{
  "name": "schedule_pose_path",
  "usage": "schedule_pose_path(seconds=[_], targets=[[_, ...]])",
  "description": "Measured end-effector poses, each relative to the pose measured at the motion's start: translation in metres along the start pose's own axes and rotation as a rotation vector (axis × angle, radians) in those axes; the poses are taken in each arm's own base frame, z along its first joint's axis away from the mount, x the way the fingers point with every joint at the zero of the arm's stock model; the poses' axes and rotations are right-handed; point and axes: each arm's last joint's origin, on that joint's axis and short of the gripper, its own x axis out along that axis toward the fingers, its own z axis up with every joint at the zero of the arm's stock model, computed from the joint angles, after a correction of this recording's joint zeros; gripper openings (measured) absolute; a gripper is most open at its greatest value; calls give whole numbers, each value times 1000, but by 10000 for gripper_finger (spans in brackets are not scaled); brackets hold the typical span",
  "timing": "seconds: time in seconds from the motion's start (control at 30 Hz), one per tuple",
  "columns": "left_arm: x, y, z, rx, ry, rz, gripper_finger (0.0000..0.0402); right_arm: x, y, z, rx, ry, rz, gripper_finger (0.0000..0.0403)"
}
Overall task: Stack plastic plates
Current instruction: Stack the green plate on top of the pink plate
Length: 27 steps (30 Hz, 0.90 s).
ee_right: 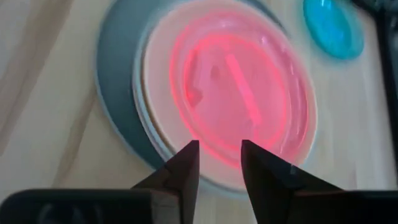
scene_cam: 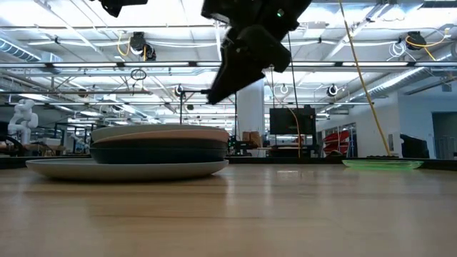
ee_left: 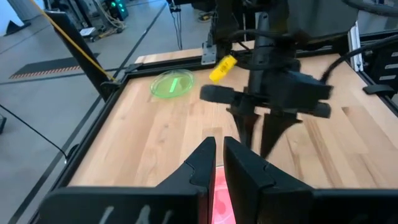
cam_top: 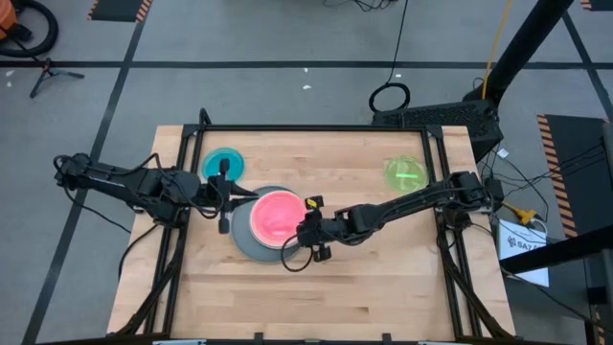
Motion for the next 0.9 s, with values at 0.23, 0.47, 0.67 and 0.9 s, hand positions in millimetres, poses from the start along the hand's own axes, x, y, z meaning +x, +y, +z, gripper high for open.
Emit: schedule_pose_path(seconds=[0.23,0.47,0.67,0.9], targets=[[0,0,0,-2,3,0,40,-19,-25,-29,194,280,-61,113],[0,0,-1,-2,6,0,40,-49,-68,-69,388,492,-146,105],[0,0,-1,-4,11,0,40,-68,-107,-137,794,569,-302,105],[0,0,-1,-4,7,0,40,-70,-115,-218,1117,674,-422,113]])
